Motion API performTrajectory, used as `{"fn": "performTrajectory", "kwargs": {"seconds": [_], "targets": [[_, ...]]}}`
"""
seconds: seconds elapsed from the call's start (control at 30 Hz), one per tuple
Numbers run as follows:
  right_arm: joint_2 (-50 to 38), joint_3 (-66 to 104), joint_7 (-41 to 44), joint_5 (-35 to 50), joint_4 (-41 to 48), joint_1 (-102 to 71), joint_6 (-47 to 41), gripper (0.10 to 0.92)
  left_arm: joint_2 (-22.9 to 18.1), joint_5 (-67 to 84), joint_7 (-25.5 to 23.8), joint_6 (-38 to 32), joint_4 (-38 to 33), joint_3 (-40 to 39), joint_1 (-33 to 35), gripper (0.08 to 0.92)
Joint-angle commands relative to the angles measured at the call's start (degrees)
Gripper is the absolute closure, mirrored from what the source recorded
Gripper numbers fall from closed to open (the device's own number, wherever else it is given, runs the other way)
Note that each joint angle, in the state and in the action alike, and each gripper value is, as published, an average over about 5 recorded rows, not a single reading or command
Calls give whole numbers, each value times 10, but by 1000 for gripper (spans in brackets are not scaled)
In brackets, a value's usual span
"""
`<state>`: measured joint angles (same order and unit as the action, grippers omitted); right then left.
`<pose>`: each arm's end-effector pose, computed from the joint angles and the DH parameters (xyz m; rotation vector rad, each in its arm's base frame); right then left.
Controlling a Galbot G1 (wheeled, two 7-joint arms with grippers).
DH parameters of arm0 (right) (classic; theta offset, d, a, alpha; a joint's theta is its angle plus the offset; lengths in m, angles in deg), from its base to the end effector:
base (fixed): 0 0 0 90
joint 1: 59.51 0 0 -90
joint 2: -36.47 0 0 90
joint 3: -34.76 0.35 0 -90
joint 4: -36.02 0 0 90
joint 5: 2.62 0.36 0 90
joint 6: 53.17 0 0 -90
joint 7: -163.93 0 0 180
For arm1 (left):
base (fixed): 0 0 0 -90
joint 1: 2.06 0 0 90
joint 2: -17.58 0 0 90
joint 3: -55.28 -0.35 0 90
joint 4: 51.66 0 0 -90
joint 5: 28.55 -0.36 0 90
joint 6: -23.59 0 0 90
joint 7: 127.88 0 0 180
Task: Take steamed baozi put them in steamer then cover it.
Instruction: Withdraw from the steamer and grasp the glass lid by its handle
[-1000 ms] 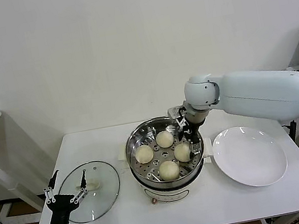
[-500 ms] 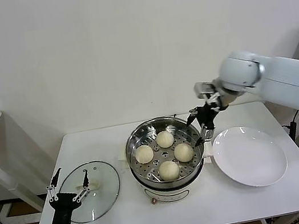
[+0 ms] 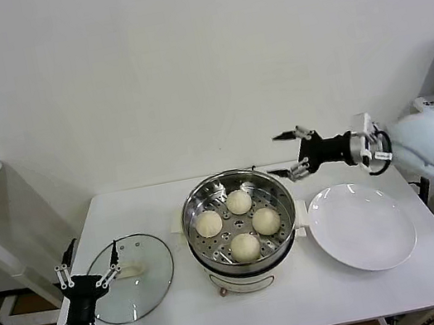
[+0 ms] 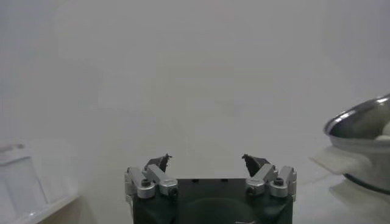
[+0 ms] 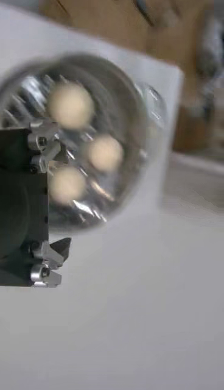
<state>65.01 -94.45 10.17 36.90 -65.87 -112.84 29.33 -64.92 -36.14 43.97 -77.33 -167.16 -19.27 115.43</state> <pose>0.4145 -0.1359 -0.0996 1.3141 -2.7219 0.7654 0.1938 0.1113 -0.3061 -0.0091 2.9528 0.5912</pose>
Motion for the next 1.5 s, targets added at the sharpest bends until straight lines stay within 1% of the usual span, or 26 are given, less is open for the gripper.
{"fn": "performTrajectory", "kwargs": {"seconds": [0.03, 0.2, 0.33, 0.4, 0.47, 0.57, 0.7, 0.83, 0.93, 1.03, 1.23, 1.5], "targets": [[140, 380, -279, 1, -94, -436, 146, 203, -7, -9, 23, -11, 3, 2, -8, 177], [238, 408, -299, -58, -117, -507, 198, 203, -9, -19, 23, -35, 16, -1, -11, 177], [306, 406, -310, -126, -117, -553, 257, 203, -11, -33, 23, -52, 34, -2, -13, 177], [336, 404, -313, -145, -119, -575, 273, 203, -11, -50, 26, -64, 45, 0, -13, 177], [360, 403, -312, -154, -125, -595, 281, 203, -9, -92, 35, -83, 64, 4, -16, 177], [384, 400, -312, -157, -134, -618, 285, 203, -1, -230, 72, -137, 120, 18, -31, 177], [403, 399, -314, -158, -133, -628, 285, 203, 20, -403, 127, -187, 195, 31, -41, 177], [408, 397, -314, -159, -128, -625, 282, 203, 27, -573, 191, -216, 261, 45, -49, 177], [411, 395, -314, -161, -122, -619, 280, 203, 31, -677, 237, -218, 289, 47, -51, 177], [415, 392, -314, -163, -117, -615, 280, 203, 32, -748, 267, -214, 300, 47, -50, 177], [419, 389, -313, -166, -110, -614, 280, 203, 31, -801, 290, -205, 312, 44, -59, 177], [416, 390, -313, -154, -108, -613, 273, 203, 28, -805, 293, -183, 328, 43, -100, 177]]}}
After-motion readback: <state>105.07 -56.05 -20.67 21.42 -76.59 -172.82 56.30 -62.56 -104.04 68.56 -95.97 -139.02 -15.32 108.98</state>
